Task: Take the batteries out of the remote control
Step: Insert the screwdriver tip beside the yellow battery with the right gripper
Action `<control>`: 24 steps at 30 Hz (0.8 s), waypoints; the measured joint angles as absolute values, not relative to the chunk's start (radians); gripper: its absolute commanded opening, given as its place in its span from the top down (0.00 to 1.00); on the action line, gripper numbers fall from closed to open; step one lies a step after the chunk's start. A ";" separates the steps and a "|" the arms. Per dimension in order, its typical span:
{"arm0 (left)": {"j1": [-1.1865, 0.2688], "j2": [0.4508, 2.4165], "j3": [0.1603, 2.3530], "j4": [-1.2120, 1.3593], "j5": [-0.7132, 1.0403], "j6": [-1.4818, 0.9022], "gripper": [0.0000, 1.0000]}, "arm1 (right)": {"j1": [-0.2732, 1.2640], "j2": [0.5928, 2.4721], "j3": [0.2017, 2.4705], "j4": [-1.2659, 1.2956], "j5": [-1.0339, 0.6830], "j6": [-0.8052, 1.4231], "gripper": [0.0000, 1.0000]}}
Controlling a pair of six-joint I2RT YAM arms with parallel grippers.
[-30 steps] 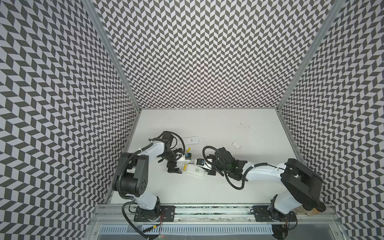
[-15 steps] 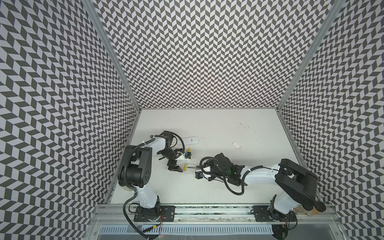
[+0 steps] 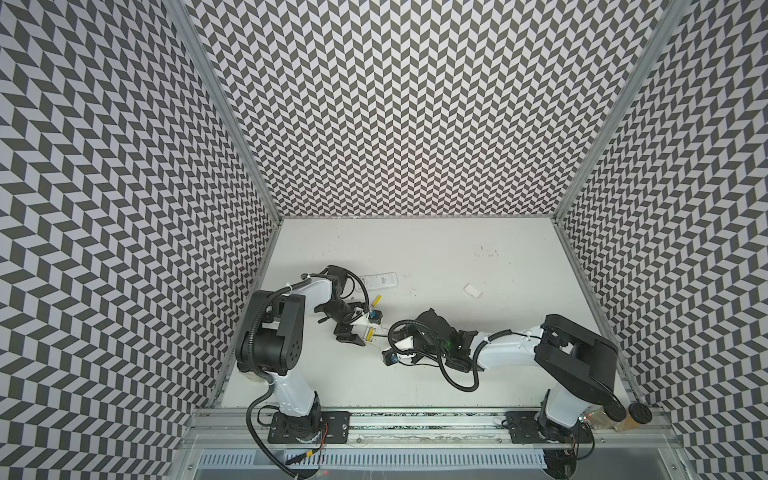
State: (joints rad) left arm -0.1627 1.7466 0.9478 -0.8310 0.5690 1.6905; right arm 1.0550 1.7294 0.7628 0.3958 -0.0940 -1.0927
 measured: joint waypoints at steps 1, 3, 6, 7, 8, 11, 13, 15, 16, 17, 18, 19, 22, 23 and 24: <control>-0.165 1.747 0.943 -0.826 0.572 1.694 0.32 | 1.057 1.732 0.770 0.387 -0.093 -1.097 1.00; -0.171 1.747 0.941 -0.819 0.572 1.697 0.35 | 1.060 1.736 0.779 0.377 -0.093 -1.108 1.00; -0.179 1.746 0.937 -0.801 0.573 1.697 0.35 | 1.062 1.744 0.787 0.360 -0.092 -1.119 1.00; -0.180 1.745 0.935 -0.797 0.574 1.697 0.35 | 1.063 1.748 0.792 0.359 -0.093 -1.121 1.00; -0.182 1.745 0.933 -0.792 0.574 1.697 0.35 | 1.064 1.752 0.798 0.354 -0.093 -1.123 1.00; -0.188 1.745 0.932 -0.783 0.574 1.697 0.36 | 1.065 1.754 0.800 0.351 -0.093 -1.130 1.00; -0.192 1.744 0.929 -0.778 0.574 1.699 0.37 | 1.065 1.757 0.806 0.344 -0.092 -1.135 1.00; -0.195 1.744 0.926 -0.775 0.574 1.703 0.40 | 1.066 1.757 0.811 0.337 -0.086 -1.140 1.00; -0.197 1.744 0.926 -0.775 0.573 1.705 0.41 | 1.067 1.757 0.811 0.337 -0.086 -1.142 1.00; -0.199 1.744 0.925 -0.775 0.573 1.706 0.42 | 1.067 1.757 0.811 0.337 -0.085 -1.144 1.00; -0.199 1.744 0.925 -0.775 0.572 1.706 0.43 | 1.068 1.757 0.811 0.337 -0.084 -1.145 1.00; -0.199 1.744 0.924 -0.775 0.573 1.707 0.44 | 1.069 1.757 0.811 0.336 -0.083 -1.148 1.00; -0.199 1.740 0.921 -0.771 0.571 1.705 0.49 | 1.079 1.760 0.815 0.332 -0.068 -1.165 1.00; -0.199 1.739 0.920 -0.771 0.570 1.705 0.49 | 1.084 1.761 0.818 0.328 -0.057 -1.172 1.00; -0.199 1.739 0.920 -0.770 0.569 1.705 0.49 | 1.089 1.762 0.821 0.324 -0.048 -1.180 1.00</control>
